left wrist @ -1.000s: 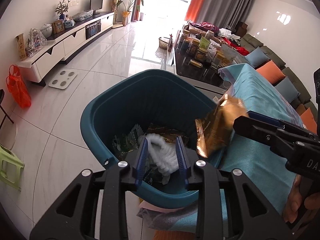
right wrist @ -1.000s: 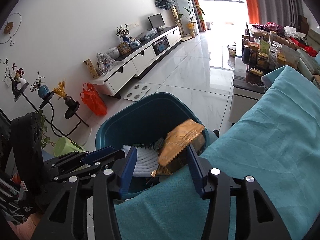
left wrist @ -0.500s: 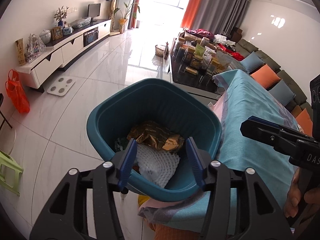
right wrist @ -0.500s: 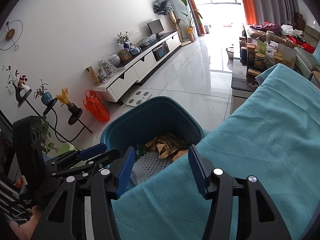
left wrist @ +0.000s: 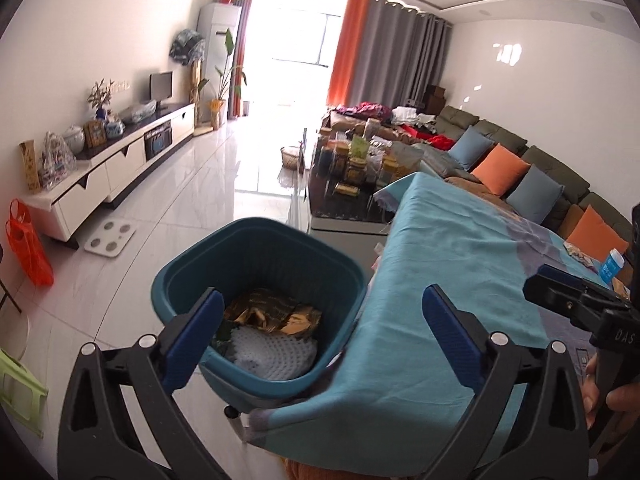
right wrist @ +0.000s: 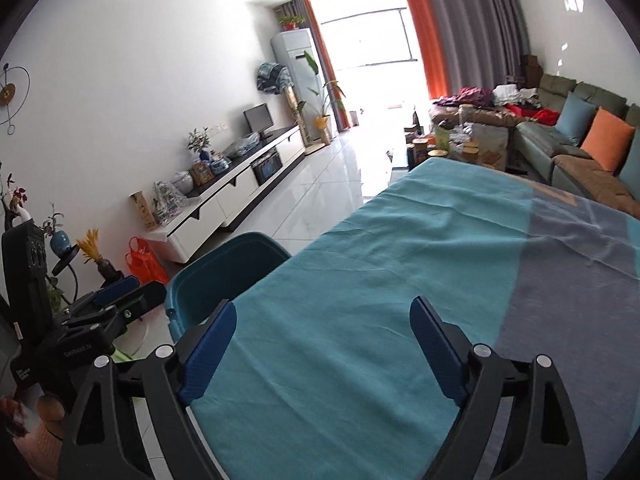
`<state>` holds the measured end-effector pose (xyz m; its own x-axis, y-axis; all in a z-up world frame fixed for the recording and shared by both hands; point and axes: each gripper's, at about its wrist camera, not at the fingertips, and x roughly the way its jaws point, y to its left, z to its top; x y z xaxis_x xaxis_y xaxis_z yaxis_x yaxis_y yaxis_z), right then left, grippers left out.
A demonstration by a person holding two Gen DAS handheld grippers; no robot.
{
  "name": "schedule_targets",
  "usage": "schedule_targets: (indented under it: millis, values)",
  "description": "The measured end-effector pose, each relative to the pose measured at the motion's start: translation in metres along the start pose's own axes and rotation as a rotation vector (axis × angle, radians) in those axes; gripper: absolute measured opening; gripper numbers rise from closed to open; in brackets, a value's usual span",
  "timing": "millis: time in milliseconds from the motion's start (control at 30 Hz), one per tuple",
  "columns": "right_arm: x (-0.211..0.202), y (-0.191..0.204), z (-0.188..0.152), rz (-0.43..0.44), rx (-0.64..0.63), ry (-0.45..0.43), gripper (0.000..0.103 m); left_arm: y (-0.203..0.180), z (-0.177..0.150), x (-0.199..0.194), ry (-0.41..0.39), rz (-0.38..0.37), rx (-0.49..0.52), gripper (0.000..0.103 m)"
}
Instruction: Collect trash
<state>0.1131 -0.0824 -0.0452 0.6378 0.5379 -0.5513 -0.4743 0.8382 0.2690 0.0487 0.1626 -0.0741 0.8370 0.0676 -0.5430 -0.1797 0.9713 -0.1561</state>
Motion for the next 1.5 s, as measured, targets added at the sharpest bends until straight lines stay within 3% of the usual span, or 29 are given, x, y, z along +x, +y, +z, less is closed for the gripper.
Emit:
schedule_targets:
  millis: [133,433,600,967,1500]
  values:
    - [-0.035,-0.016,-0.018,-0.132,-0.006,-0.096,0.096,-0.035,-0.001,-0.01,-0.059,-0.027,0.04,0.098]
    - [-0.098,-0.051,-0.049,-0.384,0.005,-0.261,0.096,-0.117,-0.004,-0.021,-0.159,-0.084,0.121,0.098]
    - [-0.12,-0.069,-0.061,-0.461,0.038,-0.301,0.096,-0.149,-0.007,-0.025,-0.191,-0.098,0.152,0.098]
    - [-0.152,-0.084,-0.077,-0.535,0.066,-0.383,0.096,-0.196,-0.022,-0.037,-0.274,-0.104,0.237,0.098]
    - [-0.167,-0.079,-0.082,-0.571,0.078,-0.417,0.096,-0.201,-0.026,-0.049,-0.329,-0.108,0.257,0.098]
